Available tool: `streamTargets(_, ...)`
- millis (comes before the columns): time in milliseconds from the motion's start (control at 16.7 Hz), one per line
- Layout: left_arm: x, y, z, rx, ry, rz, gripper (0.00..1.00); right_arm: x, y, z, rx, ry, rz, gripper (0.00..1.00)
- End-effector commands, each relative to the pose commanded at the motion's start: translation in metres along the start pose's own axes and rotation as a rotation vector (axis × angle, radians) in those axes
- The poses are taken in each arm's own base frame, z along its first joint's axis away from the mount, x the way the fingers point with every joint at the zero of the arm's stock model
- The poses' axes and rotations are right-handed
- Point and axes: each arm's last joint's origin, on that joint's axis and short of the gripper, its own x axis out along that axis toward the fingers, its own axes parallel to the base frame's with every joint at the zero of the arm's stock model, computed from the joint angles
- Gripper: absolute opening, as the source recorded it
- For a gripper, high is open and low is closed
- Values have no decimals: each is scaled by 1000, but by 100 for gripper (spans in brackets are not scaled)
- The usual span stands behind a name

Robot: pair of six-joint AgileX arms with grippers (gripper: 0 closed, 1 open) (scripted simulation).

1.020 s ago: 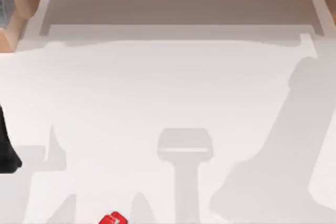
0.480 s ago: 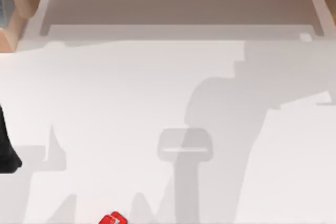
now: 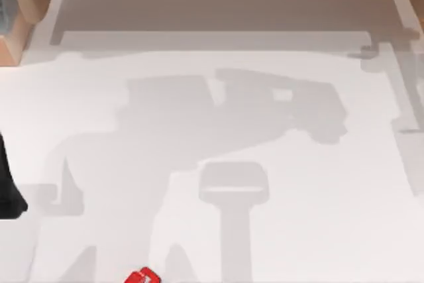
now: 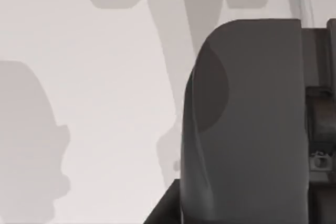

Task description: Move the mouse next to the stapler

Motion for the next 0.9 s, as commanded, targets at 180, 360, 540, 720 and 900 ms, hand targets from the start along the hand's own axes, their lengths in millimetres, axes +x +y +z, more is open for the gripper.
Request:
streamTargets(180,0,0,0,0,0,0,100,6,71,-39,8,36,22,0)
streamTargets(360,0,0,0,0,0,0,100,14,140,-93,-11,76,39,0)
streamTargets(540,0,0,0,0,0,0,100,23,197,-160,-49,111,46,0)
streamTargets(720,0,0,0,0,0,0,100,30,236,-231,-94,139,46,0)
streamTargets(900,0,0,0,0,0,0,100,35,257,-295,-135,158,40,0)
